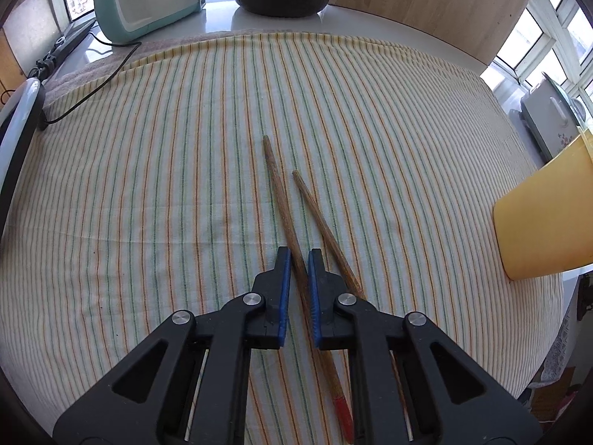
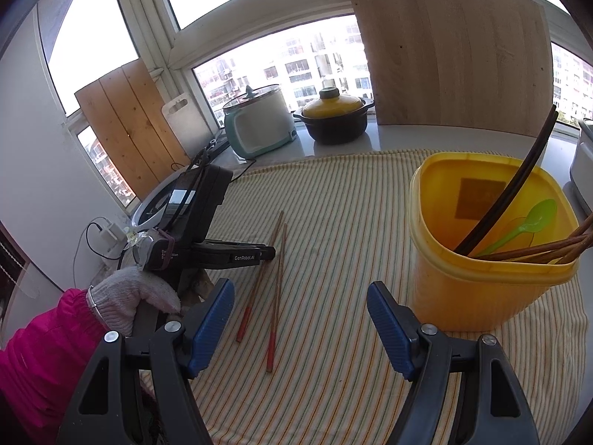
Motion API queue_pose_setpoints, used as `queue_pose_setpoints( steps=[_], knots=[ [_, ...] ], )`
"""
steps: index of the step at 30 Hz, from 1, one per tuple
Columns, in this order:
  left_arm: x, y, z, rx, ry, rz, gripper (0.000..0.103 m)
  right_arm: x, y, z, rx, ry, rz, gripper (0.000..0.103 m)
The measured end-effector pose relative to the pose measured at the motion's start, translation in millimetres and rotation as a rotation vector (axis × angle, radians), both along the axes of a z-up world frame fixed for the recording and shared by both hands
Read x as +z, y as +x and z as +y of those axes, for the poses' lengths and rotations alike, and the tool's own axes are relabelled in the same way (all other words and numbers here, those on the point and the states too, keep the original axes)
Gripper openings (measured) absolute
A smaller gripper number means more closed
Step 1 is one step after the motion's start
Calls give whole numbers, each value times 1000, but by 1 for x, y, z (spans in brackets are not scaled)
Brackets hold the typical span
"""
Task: Organize utensils
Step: 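Close the right tool on a wooden chopstick while the left tool grasps the other wooden chopstick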
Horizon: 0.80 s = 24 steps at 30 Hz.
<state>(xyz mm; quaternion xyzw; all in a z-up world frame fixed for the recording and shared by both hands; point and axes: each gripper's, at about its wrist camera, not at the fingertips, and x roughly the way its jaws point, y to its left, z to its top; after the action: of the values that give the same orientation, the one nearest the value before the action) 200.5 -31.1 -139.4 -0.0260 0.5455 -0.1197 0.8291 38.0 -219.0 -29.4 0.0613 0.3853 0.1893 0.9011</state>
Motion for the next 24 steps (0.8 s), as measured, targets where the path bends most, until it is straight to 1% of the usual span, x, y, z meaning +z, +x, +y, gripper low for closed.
queue_pose_setpoints(
  steps=[3, 7, 11, 16, 17, 20, 24],
  knots=[
    [0, -4, 11, 16, -21, 1, 6, -3, 9, 7, 16, -9, 20, 76],
    [0, -10, 26, 35, -41, 3, 6, -15, 27, 21, 41, -10, 88, 73],
    [-1, -18, 41, 51, -73, 11, 6, -33, 50, 39, 71, -28, 168, 65],
    [0, -28, 53, 60, -72, 16, 5, -57, 80, 63, 110, -61, 265, 54],
    [0, -29, 56, 61, -75, 18, 5, -62, 87, 67, 118, -69, 288, 50],
    [0, -31, 63, 70, -78, 32, 6, -77, 107, 78, 119, -103, 341, 42],
    [0, -27, 70, 106, -90, 49, 6, -90, 127, 89, 102, -137, 379, 36]
  ],
)
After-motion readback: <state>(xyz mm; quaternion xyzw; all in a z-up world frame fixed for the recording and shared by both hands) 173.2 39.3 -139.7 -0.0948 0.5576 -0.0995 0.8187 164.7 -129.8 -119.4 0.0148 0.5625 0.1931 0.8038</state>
